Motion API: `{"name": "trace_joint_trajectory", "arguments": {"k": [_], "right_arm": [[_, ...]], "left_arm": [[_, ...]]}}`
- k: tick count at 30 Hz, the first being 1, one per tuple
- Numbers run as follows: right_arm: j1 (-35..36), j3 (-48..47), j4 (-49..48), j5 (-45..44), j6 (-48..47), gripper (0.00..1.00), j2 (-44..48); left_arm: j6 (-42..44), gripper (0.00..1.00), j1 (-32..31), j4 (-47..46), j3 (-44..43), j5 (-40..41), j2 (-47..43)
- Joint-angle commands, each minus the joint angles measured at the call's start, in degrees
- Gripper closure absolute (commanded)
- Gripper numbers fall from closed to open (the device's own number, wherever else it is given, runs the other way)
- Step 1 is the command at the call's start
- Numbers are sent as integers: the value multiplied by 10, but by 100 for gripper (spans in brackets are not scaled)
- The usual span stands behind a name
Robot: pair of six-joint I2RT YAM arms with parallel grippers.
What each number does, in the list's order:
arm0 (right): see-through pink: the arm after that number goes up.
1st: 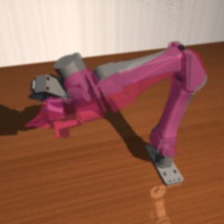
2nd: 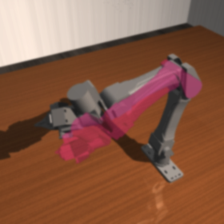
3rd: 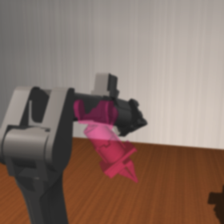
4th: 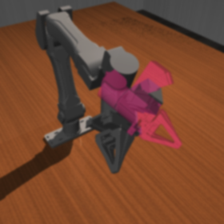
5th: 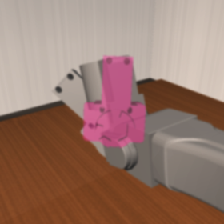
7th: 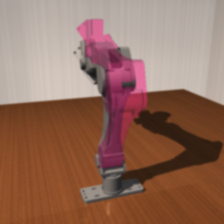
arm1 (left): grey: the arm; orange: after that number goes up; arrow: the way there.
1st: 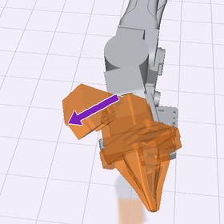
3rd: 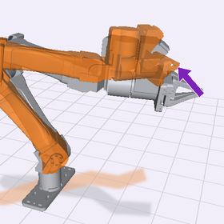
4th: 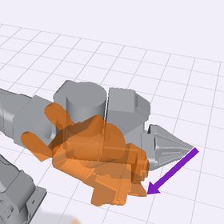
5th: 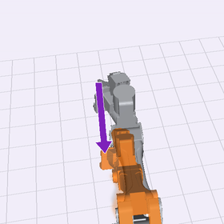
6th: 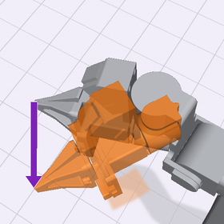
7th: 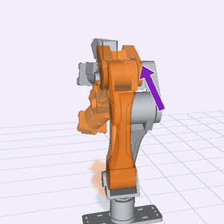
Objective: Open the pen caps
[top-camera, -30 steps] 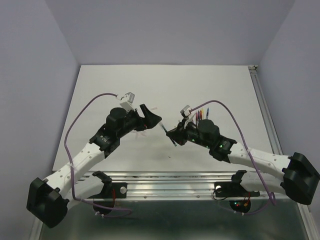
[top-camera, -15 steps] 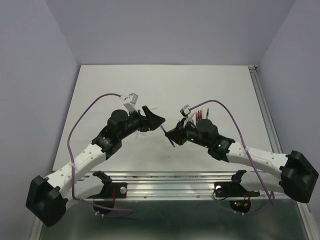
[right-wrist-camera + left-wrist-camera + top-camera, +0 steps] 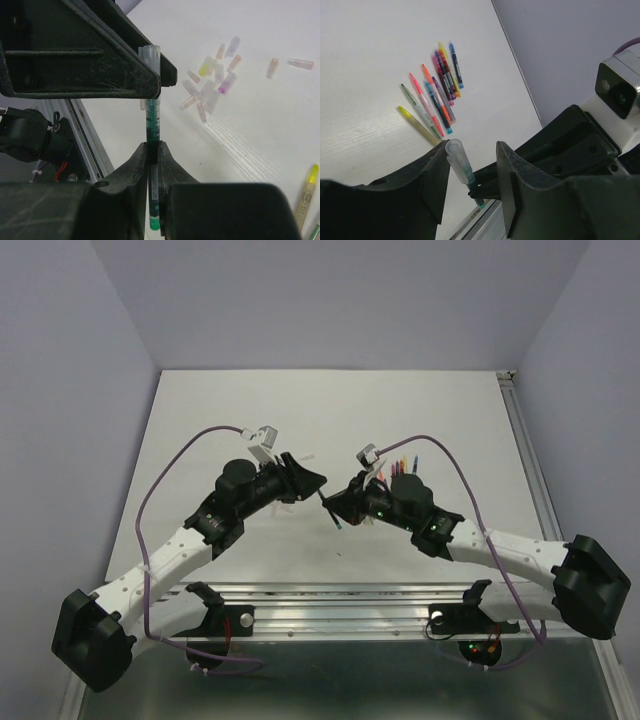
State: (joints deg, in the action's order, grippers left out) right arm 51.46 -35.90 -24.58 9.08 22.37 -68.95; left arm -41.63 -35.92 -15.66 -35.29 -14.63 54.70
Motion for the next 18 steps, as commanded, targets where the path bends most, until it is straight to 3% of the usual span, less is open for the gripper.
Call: {"name": "trace_joint_trajectory", "arguments": {"k": [1,7,10,11,18], "right_arm": [[5,-37,-46,16,6,99,-6],[4,-43,-45,17,4,96,-18],[4,-51,-39,17,0,89,-27],[5,-57,-35,19,-4,81,-30],[4,-85,-23,20,-27,73,-64]], "left_arm": [[5,55,-4,-33,-1,-3,-2],[6,99,-4,-30,-1,1,-2],[3,100,-4,-27,0,7,-6],[1,100,-3,-28,1,11,-6],[-11,100,-4,-32,3,18,-24]]}}
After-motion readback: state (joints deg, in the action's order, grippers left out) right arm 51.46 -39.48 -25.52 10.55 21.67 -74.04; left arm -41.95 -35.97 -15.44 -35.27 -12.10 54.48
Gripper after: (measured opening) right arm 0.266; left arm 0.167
